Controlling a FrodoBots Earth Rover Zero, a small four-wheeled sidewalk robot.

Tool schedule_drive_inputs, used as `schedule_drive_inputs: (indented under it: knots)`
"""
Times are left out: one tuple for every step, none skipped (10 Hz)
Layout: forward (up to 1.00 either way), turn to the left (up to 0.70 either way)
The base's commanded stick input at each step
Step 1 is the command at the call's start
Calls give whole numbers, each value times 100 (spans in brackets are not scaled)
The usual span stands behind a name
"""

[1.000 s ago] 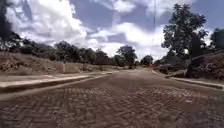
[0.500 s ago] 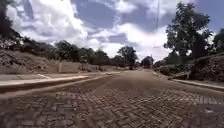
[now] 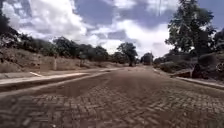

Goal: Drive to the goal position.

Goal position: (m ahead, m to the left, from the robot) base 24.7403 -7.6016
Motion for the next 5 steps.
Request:
schedule_drive_inputs:
  knots:
    - [100, 0]
    - [100, -8]
    - [100, -21]
    - [100, -27]
    - [100, -13]
